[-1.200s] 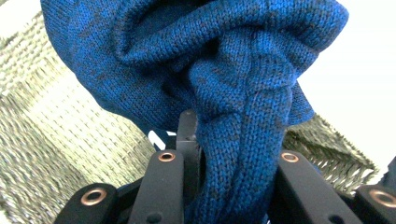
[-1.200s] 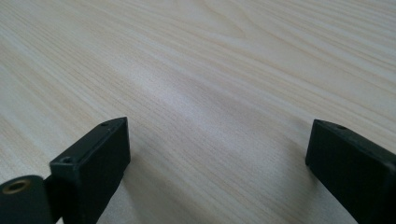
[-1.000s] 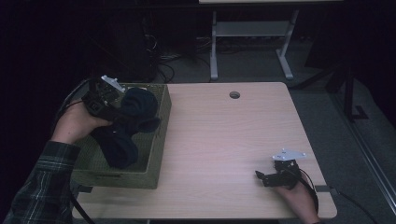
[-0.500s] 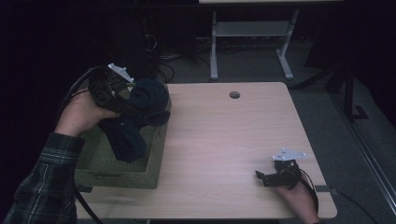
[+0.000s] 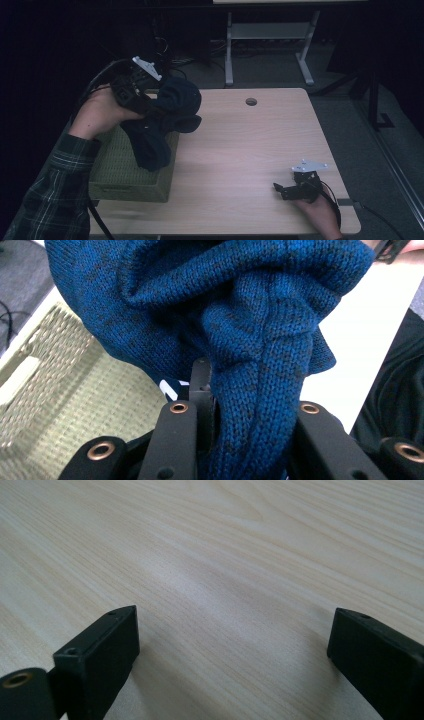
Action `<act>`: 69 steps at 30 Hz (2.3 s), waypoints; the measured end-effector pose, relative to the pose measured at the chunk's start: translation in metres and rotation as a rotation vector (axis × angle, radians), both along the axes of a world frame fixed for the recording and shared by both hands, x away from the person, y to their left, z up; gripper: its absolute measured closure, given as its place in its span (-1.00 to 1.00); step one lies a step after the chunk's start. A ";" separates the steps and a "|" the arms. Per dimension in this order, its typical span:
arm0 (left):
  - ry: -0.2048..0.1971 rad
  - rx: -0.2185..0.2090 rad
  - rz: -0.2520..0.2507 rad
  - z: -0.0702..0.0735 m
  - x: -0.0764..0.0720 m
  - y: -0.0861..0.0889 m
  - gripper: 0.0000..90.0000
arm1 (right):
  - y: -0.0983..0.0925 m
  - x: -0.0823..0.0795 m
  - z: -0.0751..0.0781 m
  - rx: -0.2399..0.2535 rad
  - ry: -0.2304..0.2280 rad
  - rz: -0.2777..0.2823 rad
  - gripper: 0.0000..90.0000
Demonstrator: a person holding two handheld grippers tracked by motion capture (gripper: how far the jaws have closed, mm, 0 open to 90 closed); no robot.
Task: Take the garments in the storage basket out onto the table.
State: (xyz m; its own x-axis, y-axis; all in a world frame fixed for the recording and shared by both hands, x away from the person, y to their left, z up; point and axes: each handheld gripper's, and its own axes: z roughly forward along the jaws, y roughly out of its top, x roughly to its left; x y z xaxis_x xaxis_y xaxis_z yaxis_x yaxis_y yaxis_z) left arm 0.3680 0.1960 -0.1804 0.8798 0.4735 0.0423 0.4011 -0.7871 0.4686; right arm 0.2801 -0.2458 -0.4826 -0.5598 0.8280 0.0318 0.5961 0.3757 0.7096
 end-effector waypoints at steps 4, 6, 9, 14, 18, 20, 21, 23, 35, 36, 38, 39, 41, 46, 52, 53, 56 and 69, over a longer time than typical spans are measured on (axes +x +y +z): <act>-0.002 0.007 -0.028 0.003 0.000 -0.013 0.64 | 0.000 0.000 0.000 0.001 -0.001 0.000 -0.87; -0.002 0.006 -0.048 0.004 0.000 -0.021 0.64 | 0.000 0.000 0.000 0.002 -0.002 -0.001 -0.87; 0.003 -0.001 -0.066 0.005 0.001 -0.031 0.64 | 0.000 0.000 0.000 0.001 -0.001 -0.001 -0.87; 0.010 -0.002 -0.096 0.003 0.003 -0.048 0.64 | 0.000 0.000 0.000 0.001 -0.001 -0.001 -0.87; 0.019 -0.001 -0.121 0.000 0.005 -0.063 0.64 | 0.000 0.000 0.000 0.001 -0.001 -0.001 -0.87; 0.024 0.001 -0.136 -0.002 0.006 -0.071 0.64 | 0.000 0.000 0.000 0.002 0.000 -0.002 -0.87; 0.026 0.000 -0.138 -0.003 0.007 -0.074 0.64 | 0.000 0.000 0.000 0.002 0.000 -0.002 -0.87; 0.032 0.000 -0.152 -0.005 0.008 -0.081 0.64 | 0.000 0.000 0.000 0.002 0.000 -0.002 -0.87; 0.060 -0.005 -0.192 -0.032 0.013 -0.117 0.64 | 0.000 0.000 0.000 0.002 0.002 -0.003 -0.87; 0.062 -0.005 -0.193 -0.035 0.014 -0.120 0.64 | 0.000 0.000 0.000 0.003 0.002 -0.003 -0.87; 0.070 -0.009 -0.194 -0.039 0.014 -0.124 0.64 | 0.000 0.000 0.000 0.001 0.000 -0.003 -0.87; 0.072 -0.009 -0.196 -0.042 0.014 -0.126 0.64 | 0.000 0.000 0.000 0.001 0.000 -0.003 -0.87; 0.083 -0.009 -0.198 -0.050 0.015 -0.132 0.64 | 0.000 0.000 0.000 0.000 -0.002 -0.002 -0.87; 0.093 -0.011 -0.202 -0.062 0.016 -0.143 0.64 | 0.000 0.000 0.000 0.000 -0.002 -0.002 -0.87; 0.100 -0.015 -0.216 -0.078 0.016 -0.161 0.64 | 0.000 0.000 0.000 0.001 -0.003 -0.001 -0.87; 0.099 -0.026 -0.212 -0.081 0.015 -0.164 0.64 | 0.000 0.000 0.000 0.001 -0.003 -0.002 -0.87; 0.109 -0.030 -0.217 -0.091 0.015 -0.171 0.64 | 0.000 0.000 0.000 0.001 -0.003 -0.002 -0.87; 0.156 -0.023 -0.246 -0.138 0.018 -0.207 0.64 | 0.000 0.000 0.000 0.002 -0.003 -0.001 -0.87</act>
